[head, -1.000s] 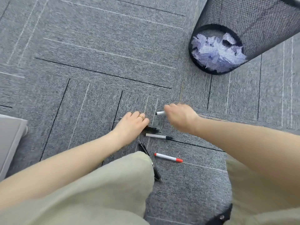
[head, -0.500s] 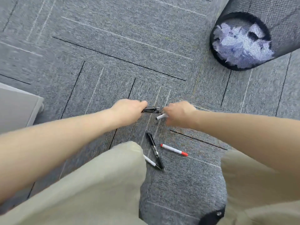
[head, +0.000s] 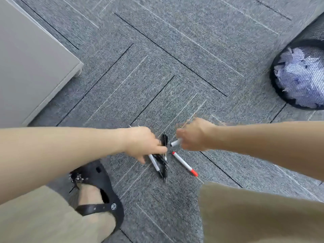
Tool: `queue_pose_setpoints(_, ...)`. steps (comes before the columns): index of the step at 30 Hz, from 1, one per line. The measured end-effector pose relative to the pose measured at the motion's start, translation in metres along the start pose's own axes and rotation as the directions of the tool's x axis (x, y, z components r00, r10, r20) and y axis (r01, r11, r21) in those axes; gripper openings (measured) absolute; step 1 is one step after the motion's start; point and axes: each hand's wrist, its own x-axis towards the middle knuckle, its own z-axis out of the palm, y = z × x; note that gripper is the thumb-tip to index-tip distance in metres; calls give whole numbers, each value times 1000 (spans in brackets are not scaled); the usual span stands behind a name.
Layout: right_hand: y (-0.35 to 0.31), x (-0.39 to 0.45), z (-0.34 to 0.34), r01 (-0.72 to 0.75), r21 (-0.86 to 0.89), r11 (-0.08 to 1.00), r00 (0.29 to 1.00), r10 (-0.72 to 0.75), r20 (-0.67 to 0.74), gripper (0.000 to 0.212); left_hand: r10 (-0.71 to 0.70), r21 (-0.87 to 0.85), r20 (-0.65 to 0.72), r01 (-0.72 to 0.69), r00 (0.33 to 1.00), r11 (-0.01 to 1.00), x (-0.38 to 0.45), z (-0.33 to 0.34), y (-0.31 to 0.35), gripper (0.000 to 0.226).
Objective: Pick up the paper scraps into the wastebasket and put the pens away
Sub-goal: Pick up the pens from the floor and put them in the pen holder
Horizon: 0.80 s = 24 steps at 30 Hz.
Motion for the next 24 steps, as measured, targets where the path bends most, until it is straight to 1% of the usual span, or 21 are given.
queue_pose_setpoints(1, -3, -3, 6, 23, -35, 999, 999, -22, 28, 24, 5, 33, -36, -3, 999, 999, 7, 8, 9, 66)
queue_pose_setpoints(3, -10, -9, 12, 41, -79, 996, 998, -36, 52, 40, -36, 25, -137, 39, 990, 999, 18, 14, 24, 62)
queue_pose_setpoints(5, -14, -15, 23, -26, -57, 998, 999, 27, 20, 57, -87, 13, -210, 92, 974, 996, 27, 19, 37, 57)
queue_pose_setpoints(6, -17, -16, 29, -67, -28, 997, 998, 67, 6, 63, -96, 30, -249, 107, 964, 994, 28, 21, 41, 54)
queue_pose_setpoints(8, -23, -18, 41, -103, 8, 995, 994, 103, -37, 66, -107, 63, -354, 138, 929, 988, 27, 27, 45, 38)
queue_pose_setpoints(9, -25, -18, 47, -97, 7, 995, 993, 97, -73, 65, -107, 71, -390, 146, 915, 987, 25, 28, 45, 29)
queue_pose_setpoints(11, -29, -19, 53, -51, -27, 998, 988, 47, -146, 58, -87, 70, -433, 129, 897, 989, 26, 28, 43, 23)
queue_pose_setpoints(13, -34, -22, 55, 41, -85, 996, 977, -58, -207, 40, -74, 100, -436, 130, 897, 986, 28, 25, 40, 20)
queue_pose_setpoints(15, -38, -25, 56, 107, -150, 983, 966, -139, -220, 28, -42, 141, -433, 113, 900, 983, 28, 21, 38, 16)
queue_pose_setpoints(16, -37, -25, 55, 112, -165, 980, 967, -146, -208, 24, -29, 142, -435, 101, 900, 985, 28, 21, 34, 16)
queue_pose_setpoints(17, -32, -24, 55, 103, -152, 983, 970, -133, -204, 21, -30, 137, -432, 98, 901, 986, 29, 19, 29, 17)
queue_pose_setpoints(18, -26, -23, 54, 75, -97, 992, 973, -95, -213, 21, -58, 121, -412, 118, 909, 986, 29, 15, 25, 19)
queue_pose_setpoints(19, -16, -22, 52, 33, -1, 999, 974, -32, -222, 23, -114, 55, -384, 146, 916, 988, 28, 11, 21, 22)
queue_pose_setpoints(20, -6, -22, 49, -21, 138, 990, 972, 52, -228, 25, -216, -85, -363, 199, 906, 976, 29, 7, 15, 24)
queue_pose_setpoints(21, 5, -22, 44, -80, 322, 943, 960, 160, -230, 26, -365, -307, -318, 270, 875, 913, 29, 0, 9, 24)
queue_pose_setpoints(22, 14, -23, 39, -133, 539, 832, 934, 287, -214, 27, -515, -570, -212, 323, 830, 755, 29, -11, 3, 21)
queue_pose_setpoints(23, 23, -25, 33, -161, 748, 643, 892, 420, -169, 27, -611, -789, -106, 307, 785, 532, 32, -21, -5, 14)
queue_pose_setpoints(24, 33, -26, 28, -137, 906, 400, 834, 540, -112, 26, -671, -926, -29, 233, 741, 298, 36, -33, -13, 8)
